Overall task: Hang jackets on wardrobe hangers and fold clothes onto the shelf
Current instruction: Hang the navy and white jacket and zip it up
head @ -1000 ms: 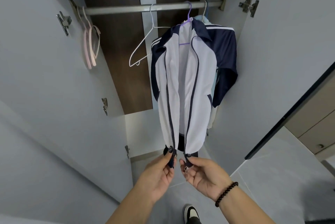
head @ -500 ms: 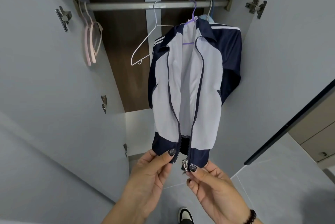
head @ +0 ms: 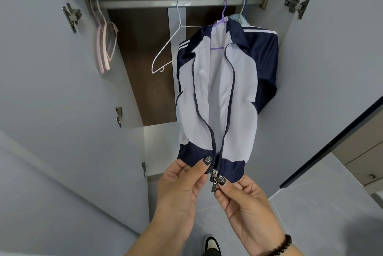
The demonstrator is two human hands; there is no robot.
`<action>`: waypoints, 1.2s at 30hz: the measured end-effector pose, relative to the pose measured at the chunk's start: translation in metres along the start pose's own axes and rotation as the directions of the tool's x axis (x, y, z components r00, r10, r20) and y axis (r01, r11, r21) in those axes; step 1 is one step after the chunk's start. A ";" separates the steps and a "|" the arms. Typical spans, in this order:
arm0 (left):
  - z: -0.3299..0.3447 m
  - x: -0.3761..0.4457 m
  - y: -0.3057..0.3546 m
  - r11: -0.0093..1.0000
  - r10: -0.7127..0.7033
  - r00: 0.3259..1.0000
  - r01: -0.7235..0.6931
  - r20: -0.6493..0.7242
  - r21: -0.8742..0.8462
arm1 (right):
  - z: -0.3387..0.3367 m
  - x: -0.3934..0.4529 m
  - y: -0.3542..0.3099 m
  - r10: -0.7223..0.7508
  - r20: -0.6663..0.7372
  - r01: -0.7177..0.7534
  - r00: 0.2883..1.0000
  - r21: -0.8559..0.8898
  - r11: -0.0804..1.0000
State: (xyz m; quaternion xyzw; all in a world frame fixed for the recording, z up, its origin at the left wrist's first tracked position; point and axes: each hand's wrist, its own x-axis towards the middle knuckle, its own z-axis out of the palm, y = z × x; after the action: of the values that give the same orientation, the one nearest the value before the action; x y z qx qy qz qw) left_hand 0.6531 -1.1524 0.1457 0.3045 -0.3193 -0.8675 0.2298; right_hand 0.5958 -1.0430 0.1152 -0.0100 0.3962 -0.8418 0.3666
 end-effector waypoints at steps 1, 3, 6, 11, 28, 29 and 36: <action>0.000 0.000 0.000 1.000 0.001 1.000 -0.001 -0.007 0.001 | 0.000 -0.001 0.000 -0.002 -0.003 0.002 1.000 0.007 1.000; 0.001 0.000 -0.001 1.000 0.003 1.000 -0.003 -0.020 0.000 | 0.001 -0.002 0.002 -0.001 -0.003 0.002 1.000 0.020 1.000; 0.001 -0.001 -0.001 1.000 0.007 0.999 -0.007 -0.032 -0.009 | 0.002 -0.003 0.005 -0.003 -0.012 0.004 1.000 0.014 1.000; 0.001 -0.001 -0.001 1.000 0.022 0.999 -0.022 -0.045 -0.009 | 0.005 -0.004 0.008 -0.004 -0.034 0.005 0.999 0.017 1.000; 0.001 -0.002 -0.004 0.984 0.095 0.992 -0.082 -0.077 0.157 | 0.015 -0.005 0.016 0.016 -0.224 0.009 0.975 0.109 0.994; 0.001 -0.002 -0.005 0.981 0.097 0.992 -0.082 -0.080 0.174 | 0.016 -0.005 0.016 0.026 -0.235 0.004 0.972 0.126 0.992; -0.004 0.002 -0.003 0.963 0.085 0.995 -0.069 -0.050 0.259 | 0.023 -0.008 0.013 0.072 -0.275 -0.036 0.959 0.133 0.990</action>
State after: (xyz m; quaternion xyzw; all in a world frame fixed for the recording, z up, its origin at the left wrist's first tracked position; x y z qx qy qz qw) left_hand 0.6537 -1.1531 0.1406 0.3452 -0.4333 -0.7996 0.2318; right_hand 0.6161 -1.0585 0.1241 0.1429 0.3897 -0.8480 0.3297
